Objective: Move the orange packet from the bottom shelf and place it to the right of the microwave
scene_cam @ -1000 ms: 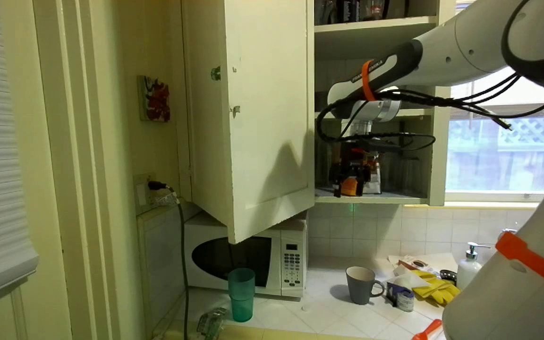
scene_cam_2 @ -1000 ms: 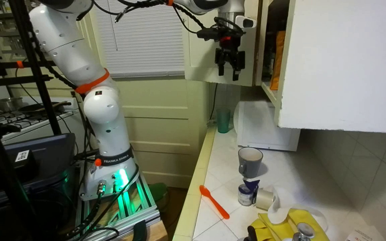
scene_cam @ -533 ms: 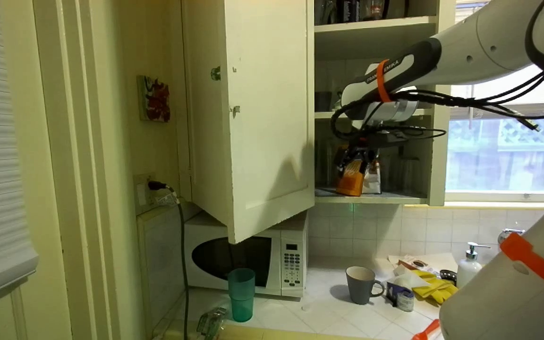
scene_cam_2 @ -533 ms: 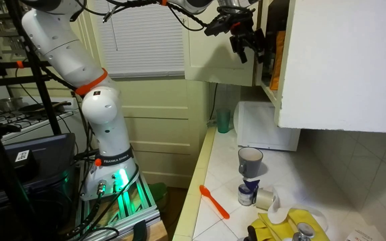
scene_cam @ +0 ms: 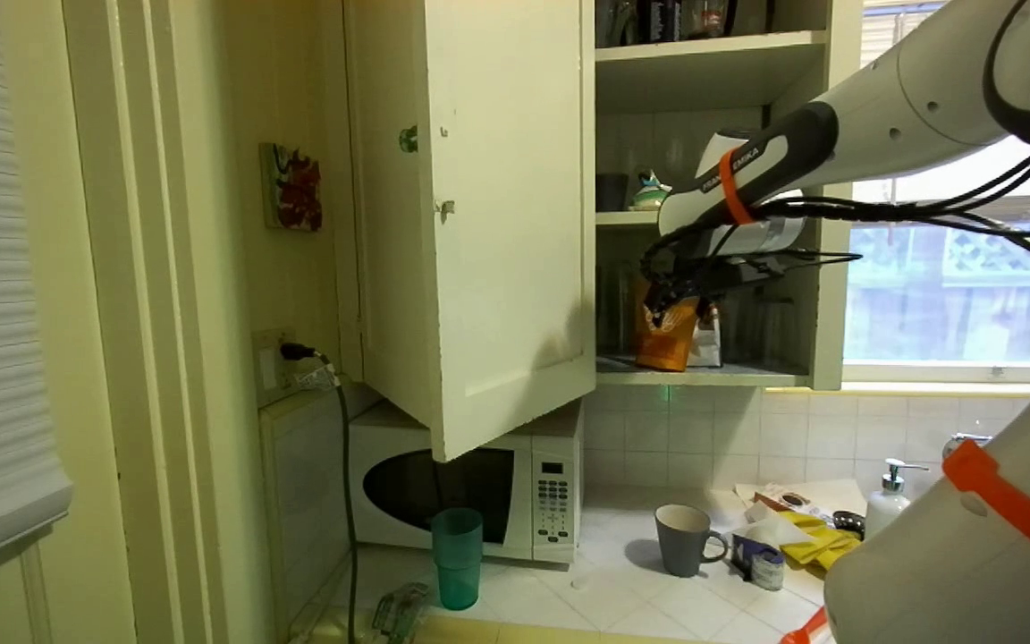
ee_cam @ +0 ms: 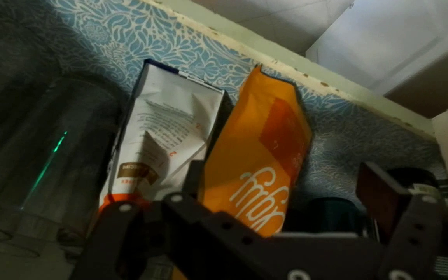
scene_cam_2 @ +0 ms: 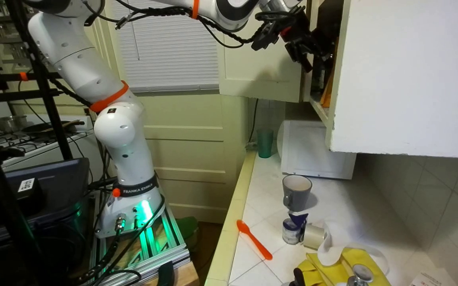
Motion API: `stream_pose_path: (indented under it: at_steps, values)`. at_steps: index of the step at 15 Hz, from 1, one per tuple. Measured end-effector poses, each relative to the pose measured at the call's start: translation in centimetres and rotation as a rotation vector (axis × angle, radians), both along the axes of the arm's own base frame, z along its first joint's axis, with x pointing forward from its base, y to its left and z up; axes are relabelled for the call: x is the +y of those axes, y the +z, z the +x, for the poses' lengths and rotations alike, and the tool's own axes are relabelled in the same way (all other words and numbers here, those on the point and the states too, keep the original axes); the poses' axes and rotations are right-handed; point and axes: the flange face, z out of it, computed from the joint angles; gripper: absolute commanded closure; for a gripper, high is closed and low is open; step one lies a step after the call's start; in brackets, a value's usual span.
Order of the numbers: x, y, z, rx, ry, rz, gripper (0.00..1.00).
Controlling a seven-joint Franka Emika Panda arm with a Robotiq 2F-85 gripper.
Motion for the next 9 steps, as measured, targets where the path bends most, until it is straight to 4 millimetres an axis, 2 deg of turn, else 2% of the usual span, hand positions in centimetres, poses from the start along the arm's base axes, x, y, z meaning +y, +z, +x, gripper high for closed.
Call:
stream_pose_path:
  at_steps: [9]
  values:
    - [0.06, 0.19, -0.48, -0.04, -0.075, -0.046, 0.0]
